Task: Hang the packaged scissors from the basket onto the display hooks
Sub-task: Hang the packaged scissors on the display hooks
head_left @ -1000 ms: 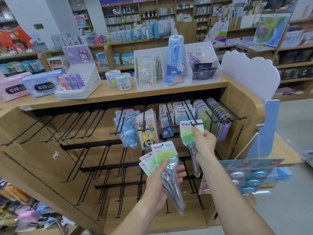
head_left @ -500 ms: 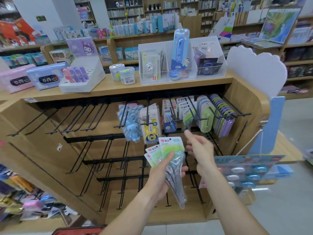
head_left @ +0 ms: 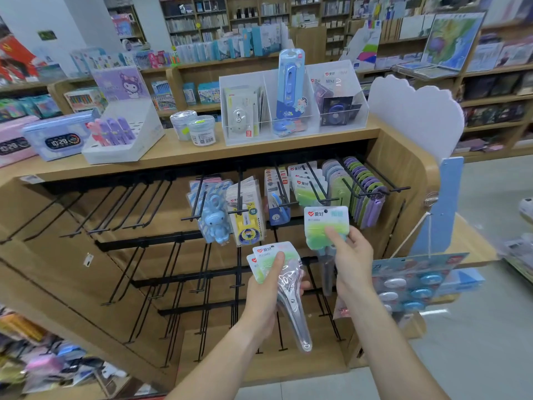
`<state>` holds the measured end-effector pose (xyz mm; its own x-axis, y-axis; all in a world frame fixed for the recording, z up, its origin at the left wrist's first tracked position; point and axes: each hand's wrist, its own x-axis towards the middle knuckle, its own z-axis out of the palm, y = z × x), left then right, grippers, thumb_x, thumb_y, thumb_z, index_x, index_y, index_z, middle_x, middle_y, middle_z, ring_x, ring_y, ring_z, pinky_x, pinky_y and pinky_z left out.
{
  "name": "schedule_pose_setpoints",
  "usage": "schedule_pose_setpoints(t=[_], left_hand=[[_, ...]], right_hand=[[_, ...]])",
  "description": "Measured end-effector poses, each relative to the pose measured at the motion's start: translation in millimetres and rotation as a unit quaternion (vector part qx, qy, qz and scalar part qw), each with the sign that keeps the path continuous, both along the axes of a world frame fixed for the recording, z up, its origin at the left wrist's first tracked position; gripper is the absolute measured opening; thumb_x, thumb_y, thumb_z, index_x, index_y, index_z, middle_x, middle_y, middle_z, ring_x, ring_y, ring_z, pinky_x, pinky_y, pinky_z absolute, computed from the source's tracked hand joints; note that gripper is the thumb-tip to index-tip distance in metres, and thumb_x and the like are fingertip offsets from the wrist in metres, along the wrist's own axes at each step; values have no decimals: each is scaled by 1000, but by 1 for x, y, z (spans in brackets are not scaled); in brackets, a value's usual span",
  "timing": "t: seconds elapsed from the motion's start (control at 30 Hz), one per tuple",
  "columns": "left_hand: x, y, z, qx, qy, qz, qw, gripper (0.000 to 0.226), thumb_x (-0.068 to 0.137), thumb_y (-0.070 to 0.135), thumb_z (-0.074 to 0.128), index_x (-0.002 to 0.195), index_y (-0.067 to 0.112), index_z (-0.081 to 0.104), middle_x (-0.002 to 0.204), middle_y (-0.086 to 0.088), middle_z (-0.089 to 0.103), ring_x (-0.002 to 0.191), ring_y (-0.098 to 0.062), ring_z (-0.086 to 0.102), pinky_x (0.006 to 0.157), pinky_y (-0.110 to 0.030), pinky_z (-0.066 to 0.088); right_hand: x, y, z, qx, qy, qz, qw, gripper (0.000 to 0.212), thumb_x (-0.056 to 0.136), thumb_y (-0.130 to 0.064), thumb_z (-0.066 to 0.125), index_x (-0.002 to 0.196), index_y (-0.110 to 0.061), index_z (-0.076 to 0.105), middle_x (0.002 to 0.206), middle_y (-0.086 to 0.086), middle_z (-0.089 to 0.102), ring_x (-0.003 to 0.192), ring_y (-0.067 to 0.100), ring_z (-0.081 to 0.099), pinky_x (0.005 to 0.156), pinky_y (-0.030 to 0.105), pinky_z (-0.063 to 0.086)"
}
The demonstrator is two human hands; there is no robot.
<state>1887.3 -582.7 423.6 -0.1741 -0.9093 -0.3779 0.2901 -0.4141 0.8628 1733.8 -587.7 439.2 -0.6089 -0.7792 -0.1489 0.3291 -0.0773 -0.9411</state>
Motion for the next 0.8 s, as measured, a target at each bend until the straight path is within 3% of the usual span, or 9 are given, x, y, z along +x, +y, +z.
schedule_pose_setpoints(t=[0.13,0.27,0.47,0.63,0.8], left_hand=[[3,1,2,-3,3,-4,1000,50,91,44,70,125,8,71,110,-17,80,99,-41,77,79,-37,63],[1,3,5,-1,12,-4,1000,51,90,41,72,128,8,68,113,-17,79,99,-40,78,73,-34,65],[0,3,7,-6,14,-7,1000,38,97,32,70,127,9,68,110,-16,80,98,-41,77,83,-39,65],[1,1,8,6,37,6,999,37,95,26,74,126,7,69,110,-19,79,99,-40,77,77,-37,65],[-1,0,9,26,60,20,998,34,93,19,77,123,5,70,109,-22,79,99,-41,77,79,-39,66]], right_hand=[[-6,-18,6,-4,-11,-26,1000,10,97,-19,73,106,-20,74,100,-7,79,90,4,76,68,18,58],[-4,-30,7,18,-26,-30,999,15,97,-21,73,112,-15,76,97,-5,80,84,4,77,65,19,58],[-2,-38,9,20,-36,-39,998,13,96,-21,74,105,-12,76,94,1,80,76,5,76,59,19,57],[-5,-69,6,63,-37,-43,996,7,95,-20,76,96,-14,75,96,4,78,87,17,76,67,28,57],[-16,-110,12,128,-16,-31,991,31,102,-7,57,130,5,63,129,23,67,87,21,59,81,30,47]])
